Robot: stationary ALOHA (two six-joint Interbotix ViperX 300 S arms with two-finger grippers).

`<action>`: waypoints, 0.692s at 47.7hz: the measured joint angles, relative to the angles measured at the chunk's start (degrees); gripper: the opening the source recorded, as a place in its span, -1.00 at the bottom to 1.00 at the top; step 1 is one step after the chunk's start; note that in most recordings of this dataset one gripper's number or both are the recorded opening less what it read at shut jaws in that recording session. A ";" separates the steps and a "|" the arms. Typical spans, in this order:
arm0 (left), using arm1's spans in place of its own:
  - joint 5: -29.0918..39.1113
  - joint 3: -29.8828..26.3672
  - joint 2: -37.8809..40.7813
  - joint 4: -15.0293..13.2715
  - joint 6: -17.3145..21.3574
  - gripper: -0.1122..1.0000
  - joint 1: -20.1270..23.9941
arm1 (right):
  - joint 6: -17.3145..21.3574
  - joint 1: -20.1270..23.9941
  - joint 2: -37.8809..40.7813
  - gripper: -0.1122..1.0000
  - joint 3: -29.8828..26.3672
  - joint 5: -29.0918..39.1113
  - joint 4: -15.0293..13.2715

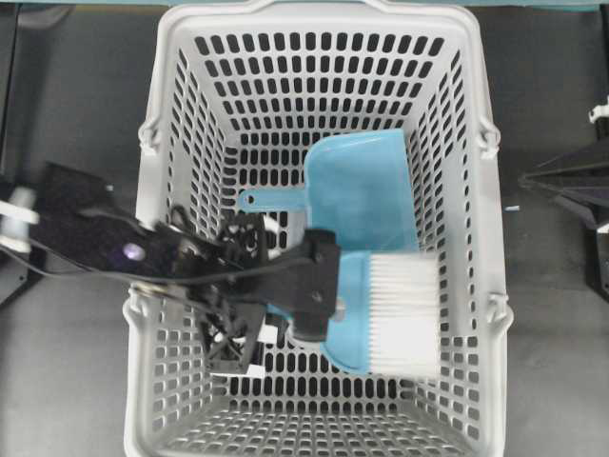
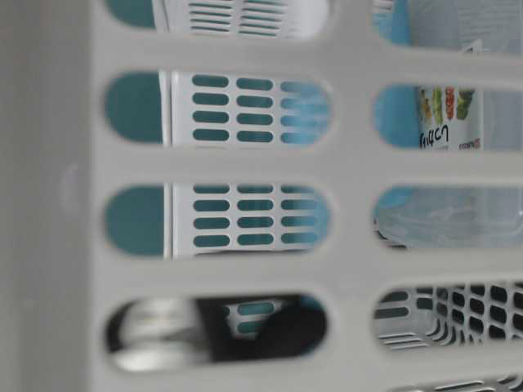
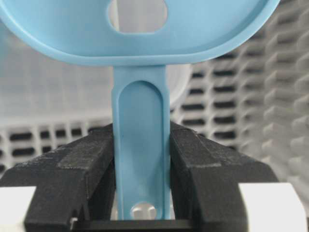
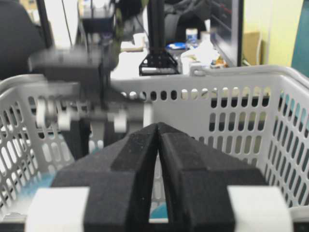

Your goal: Pick up the hand brush from the shopping basket with the left arm.

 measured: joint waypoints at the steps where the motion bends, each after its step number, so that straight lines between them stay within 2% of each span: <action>1: 0.09 -0.26 -0.70 0.00 0.09 -0.31 0.09 | 0.00 0.00 0.00 -0.82 0.00 0.00 0.00; 6: 2.46 -2.29 -3.78 0.00 0.18 -0.31 0.70 | 0.00 0.00 0.00 -0.82 0.00 0.00 0.00; 21: 20.83 -13.97 -5.89 0.00 0.79 -0.31 3.43 | 0.00 0.00 0.00 -0.82 0.00 0.00 0.09; 33: 22.41 -15.64 -5.98 0.00 0.79 -0.31 4.48 | 0.00 0.00 -0.09 -0.82 0.35 0.09 0.09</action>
